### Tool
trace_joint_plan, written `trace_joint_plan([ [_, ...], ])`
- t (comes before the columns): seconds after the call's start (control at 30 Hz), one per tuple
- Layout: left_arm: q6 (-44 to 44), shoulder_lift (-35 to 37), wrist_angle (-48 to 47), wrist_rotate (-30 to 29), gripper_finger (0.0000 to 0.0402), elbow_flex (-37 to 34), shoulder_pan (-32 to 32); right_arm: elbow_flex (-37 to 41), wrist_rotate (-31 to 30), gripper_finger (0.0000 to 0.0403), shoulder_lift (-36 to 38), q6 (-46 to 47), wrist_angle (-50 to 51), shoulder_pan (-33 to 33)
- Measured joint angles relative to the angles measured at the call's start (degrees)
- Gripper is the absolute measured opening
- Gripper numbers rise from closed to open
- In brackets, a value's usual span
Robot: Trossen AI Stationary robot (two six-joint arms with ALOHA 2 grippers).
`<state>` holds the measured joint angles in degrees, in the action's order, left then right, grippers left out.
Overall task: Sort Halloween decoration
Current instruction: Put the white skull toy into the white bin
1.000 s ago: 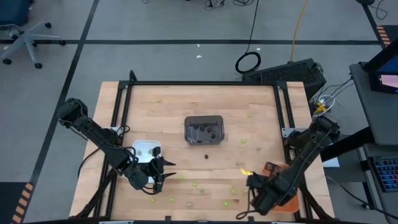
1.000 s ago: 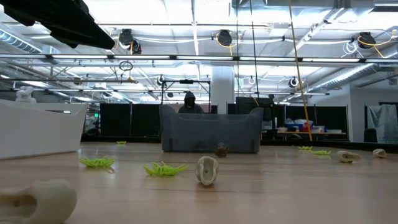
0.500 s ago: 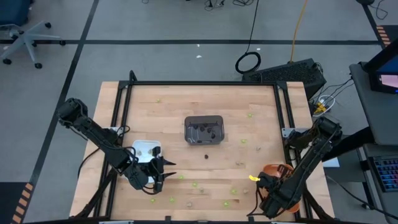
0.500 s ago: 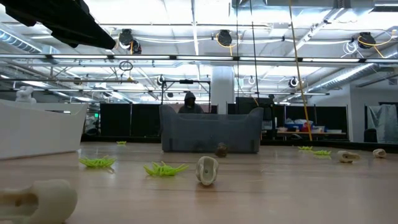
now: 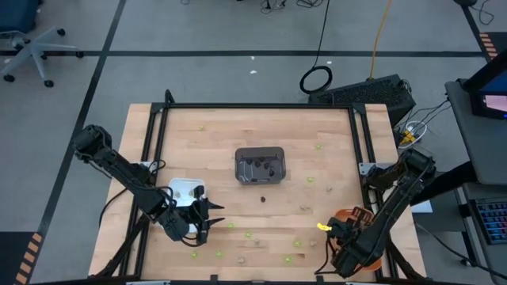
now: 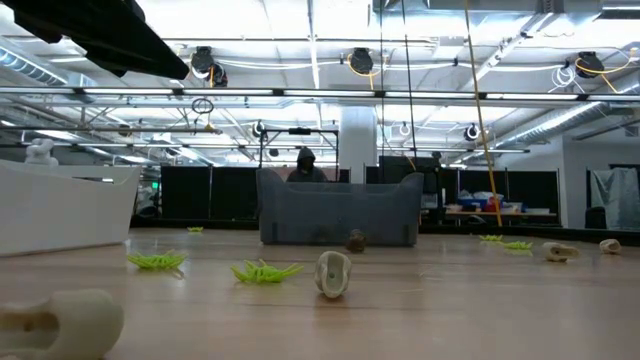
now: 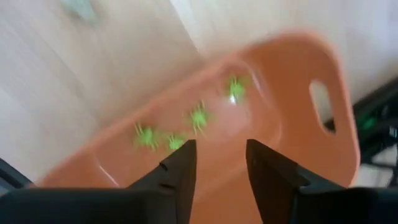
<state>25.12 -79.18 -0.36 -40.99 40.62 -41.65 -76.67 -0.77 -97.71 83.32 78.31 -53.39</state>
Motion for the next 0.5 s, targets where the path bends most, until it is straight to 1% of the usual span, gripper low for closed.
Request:
trace_joint_plan([
  [0.17, 0.07, 0.0, -0.02, -0.02, 0.016, 0.0, 0.0, -3.42, -9.29, 0.013, 0.0, -0.26, 0.16, 0.3],
  [0.27, 0.07, 0.0, 0.0, -0.56, 0.016, 0.0, 0.0, -4.42, -15.86, 0.0129, 0.0, -2.35, -0.57, 1.08],
  [0.37, 0.01, 0.0, 0.0, -2.0, 0.016, 0.0, 0.01, -4.37, -21.79, 0.0128, -0.1, -7.11, -3.5, 2.49],
  [0.43, -0.23, 0.0, 0.0, -2.78, 0.016, 0.0, 0.04, -3.58, -25.63, 0.0128, -0.15, -11.45, -7.33, 3.8],
  [0.5, -0.5, 0.0, -0.02, -3.02, 0.016, 0.0, 0.04, -2.07, -27.84, 0.0128, -0.2, -16.13, -12.09, 5.44],
])
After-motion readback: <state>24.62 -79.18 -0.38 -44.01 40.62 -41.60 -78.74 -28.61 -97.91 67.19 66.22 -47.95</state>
